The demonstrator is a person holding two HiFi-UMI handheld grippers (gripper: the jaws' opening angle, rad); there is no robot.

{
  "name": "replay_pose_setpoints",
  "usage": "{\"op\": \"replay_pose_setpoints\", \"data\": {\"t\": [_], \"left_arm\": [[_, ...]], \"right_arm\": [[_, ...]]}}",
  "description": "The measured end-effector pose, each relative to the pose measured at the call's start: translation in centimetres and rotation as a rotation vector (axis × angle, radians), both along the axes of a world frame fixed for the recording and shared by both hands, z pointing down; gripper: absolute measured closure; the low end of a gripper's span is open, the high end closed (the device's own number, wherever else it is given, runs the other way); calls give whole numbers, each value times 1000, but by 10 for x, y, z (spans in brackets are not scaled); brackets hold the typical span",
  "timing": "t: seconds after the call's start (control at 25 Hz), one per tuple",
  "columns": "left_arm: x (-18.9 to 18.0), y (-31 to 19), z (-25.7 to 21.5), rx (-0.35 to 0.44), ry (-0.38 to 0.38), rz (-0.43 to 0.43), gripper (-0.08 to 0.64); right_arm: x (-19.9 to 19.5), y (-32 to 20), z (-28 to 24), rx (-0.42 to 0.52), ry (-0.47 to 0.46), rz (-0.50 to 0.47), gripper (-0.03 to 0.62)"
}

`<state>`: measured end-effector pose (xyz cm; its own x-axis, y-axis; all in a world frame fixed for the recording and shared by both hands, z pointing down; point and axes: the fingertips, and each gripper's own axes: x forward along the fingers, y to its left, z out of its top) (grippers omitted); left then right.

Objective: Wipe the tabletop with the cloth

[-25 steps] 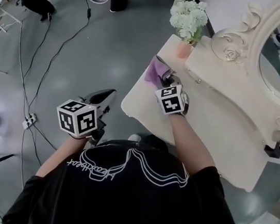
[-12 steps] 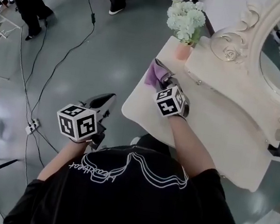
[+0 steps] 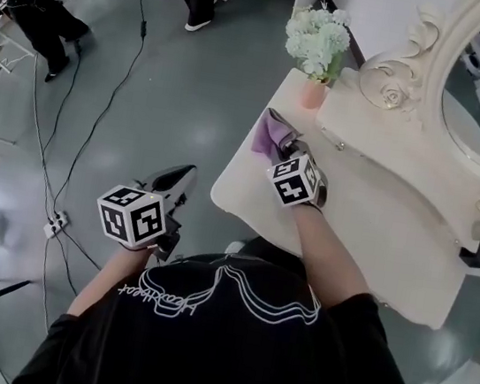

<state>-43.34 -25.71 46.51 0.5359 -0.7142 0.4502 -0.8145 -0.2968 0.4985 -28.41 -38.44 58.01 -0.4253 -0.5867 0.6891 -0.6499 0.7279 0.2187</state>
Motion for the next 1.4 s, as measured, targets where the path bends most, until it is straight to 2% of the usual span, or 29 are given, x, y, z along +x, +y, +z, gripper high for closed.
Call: {"op": "replay_pose_setpoints", "data": {"t": [0.32,0.76,1.08,1.4], "left_arm": [[-5,1,5,-12,26,-13,556],[28,0,5,-3,44,61,556],[59,-2,-2,9,59,121,555],[78,-2,-2,9,71,156,556]], "right_arm": [[17,5,-1,0,21,28,546],[60,20,-1,6,23,116,546],[89,30,0,-4,65,141,546],[116,39,0,-10,62,185,546]]}}
